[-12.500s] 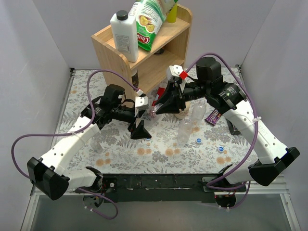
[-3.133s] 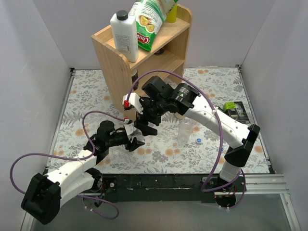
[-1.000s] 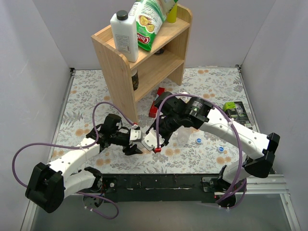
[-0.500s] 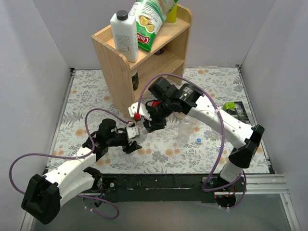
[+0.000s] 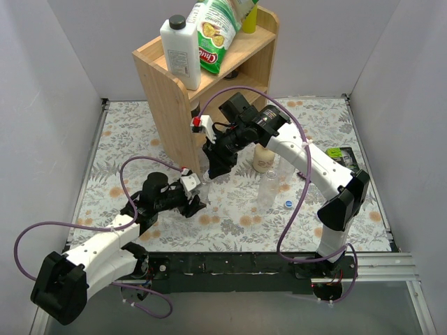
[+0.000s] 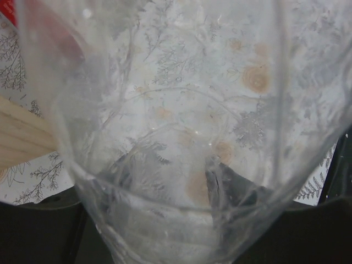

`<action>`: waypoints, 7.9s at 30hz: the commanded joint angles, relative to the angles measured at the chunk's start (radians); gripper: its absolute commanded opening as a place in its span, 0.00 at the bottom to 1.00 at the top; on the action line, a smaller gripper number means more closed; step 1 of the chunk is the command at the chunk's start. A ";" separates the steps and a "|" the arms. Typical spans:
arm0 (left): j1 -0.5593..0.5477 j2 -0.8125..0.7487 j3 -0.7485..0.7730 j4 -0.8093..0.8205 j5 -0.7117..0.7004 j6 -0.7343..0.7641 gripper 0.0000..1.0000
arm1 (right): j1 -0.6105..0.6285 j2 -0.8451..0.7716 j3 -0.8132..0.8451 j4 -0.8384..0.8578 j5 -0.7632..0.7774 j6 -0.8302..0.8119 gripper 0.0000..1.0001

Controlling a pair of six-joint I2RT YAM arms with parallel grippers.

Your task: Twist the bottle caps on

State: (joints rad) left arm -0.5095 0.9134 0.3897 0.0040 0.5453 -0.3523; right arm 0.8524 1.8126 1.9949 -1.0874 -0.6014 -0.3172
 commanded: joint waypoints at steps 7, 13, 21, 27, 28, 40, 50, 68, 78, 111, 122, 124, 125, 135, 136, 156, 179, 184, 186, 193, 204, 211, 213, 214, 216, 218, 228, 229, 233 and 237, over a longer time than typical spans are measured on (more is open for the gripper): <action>-0.004 -0.019 0.051 0.154 -0.028 -0.088 0.00 | 0.028 0.036 -0.047 -0.022 0.034 0.110 0.09; -0.004 -0.016 0.037 0.131 0.013 -0.033 0.00 | 0.008 0.040 0.001 -0.025 0.072 0.084 0.15; -0.004 -0.015 0.020 0.108 0.056 -0.017 0.00 | -0.004 0.041 0.041 -0.035 0.077 0.055 0.46; -0.004 0.015 0.023 0.060 0.102 -0.010 0.00 | -0.004 0.016 0.163 -0.066 0.023 -0.003 0.82; -0.006 0.019 0.024 0.048 0.110 -0.007 0.00 | -0.004 0.005 0.169 -0.068 0.023 -0.011 0.90; -0.003 0.077 0.078 -0.047 0.317 0.061 0.00 | -0.015 -0.266 -0.158 0.070 -0.040 -0.377 0.93; -0.003 0.137 0.176 -0.240 0.420 0.229 0.00 | 0.085 -0.357 -0.245 0.110 -0.009 -0.730 0.89; -0.003 0.157 0.216 -0.312 0.418 0.309 0.00 | 0.151 -0.257 -0.186 -0.089 0.031 -0.984 0.53; -0.003 0.130 0.187 -0.222 0.348 0.226 0.00 | 0.142 -0.178 -0.142 -0.069 0.066 -0.814 0.22; 0.006 0.280 0.351 -0.549 0.443 0.460 0.00 | 0.135 -0.357 -0.314 0.013 0.140 -0.821 0.74; 0.005 0.297 0.396 -0.602 0.466 0.473 0.00 | 0.160 -0.331 -0.304 0.018 0.141 -0.898 0.63; 0.005 0.297 0.397 -0.599 0.466 0.475 0.00 | 0.162 -0.320 -0.300 -0.006 0.138 -0.911 0.52; 0.006 0.295 0.400 -0.601 0.464 0.475 0.00 | 0.162 -0.315 -0.292 -0.015 0.131 -0.912 0.48; -0.004 0.076 0.195 0.096 -0.006 -0.066 0.00 | 0.067 -0.024 0.011 -0.066 0.080 0.009 0.01; -0.006 0.056 0.190 0.126 -0.054 -0.170 0.00 | 0.038 0.012 -0.013 -0.056 0.016 0.095 0.01; 0.005 0.291 0.434 -0.688 0.406 0.524 0.00 | 0.117 -0.320 -0.217 -0.062 0.037 -0.803 0.80; 0.000 0.182 0.353 -0.344 0.345 0.302 0.00 | 0.136 -0.256 -0.228 0.046 0.121 -0.555 0.04; -0.026 0.016 0.195 0.144 0.006 -0.167 0.00 | 0.032 -0.069 -0.110 0.066 -0.003 0.058 0.01; -0.037 0.021 0.196 0.168 -0.021 -0.227 0.00 | 0.028 -0.052 -0.125 0.083 -0.067 0.130 0.02; -0.035 0.013 0.204 -0.048 0.113 -0.088 0.00 | -0.076 -0.038 0.085 0.031 -0.132 -0.129 0.70; -0.024 -0.027 0.244 -0.211 0.363 0.016 0.00 | -0.085 -0.369 -0.310 0.455 -0.343 -0.117 0.79; -0.024 -0.002 0.281 -0.248 0.381 0.045 0.00 | -0.085 -0.349 -0.321 0.466 -0.426 -0.106 0.75; -0.024 0.007 0.290 -0.252 0.383 0.049 0.00 | -0.087 -0.349 -0.343 0.480 -0.452 -0.102 0.73; -0.026 0.013 0.291 -0.257 0.383 0.050 0.00 | -0.085 -0.349 -0.349 0.480 -0.457 -0.102 0.72; -0.024 0.019 0.296 -0.254 0.386 0.047 0.00 | -0.085 -0.349 -0.358 0.480 -0.475 -0.103 0.70; -0.024 0.027 0.302 -0.254 0.386 0.036 0.00 | -0.085 -0.355 -0.367 0.483 -0.483 -0.105 0.69; -0.026 0.064 0.328 -0.218 0.337 0.006 0.00 | -0.088 -0.406 -0.498 0.684 -0.375 0.062 0.35; -0.030 0.062 0.324 -0.178 0.291 -0.037 0.00 | -0.088 -0.412 -0.508 0.705 -0.330 0.154 0.25; -0.093 0.031 0.287 0.023 -0.204 -0.244 0.00 | -0.081 -0.394 -0.510 0.738 -0.082 0.309 0.01; -0.086 0.084 0.314 -0.048 -0.182 -0.272 0.00 | -0.085 -0.320 -0.427 0.707 -0.122 0.321 0.08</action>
State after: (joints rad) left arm -0.5987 0.9798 0.6594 -0.1040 0.5240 -0.5060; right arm 0.7475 1.4338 1.5028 -0.3847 -0.7460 -0.0784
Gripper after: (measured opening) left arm 0.516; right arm 0.414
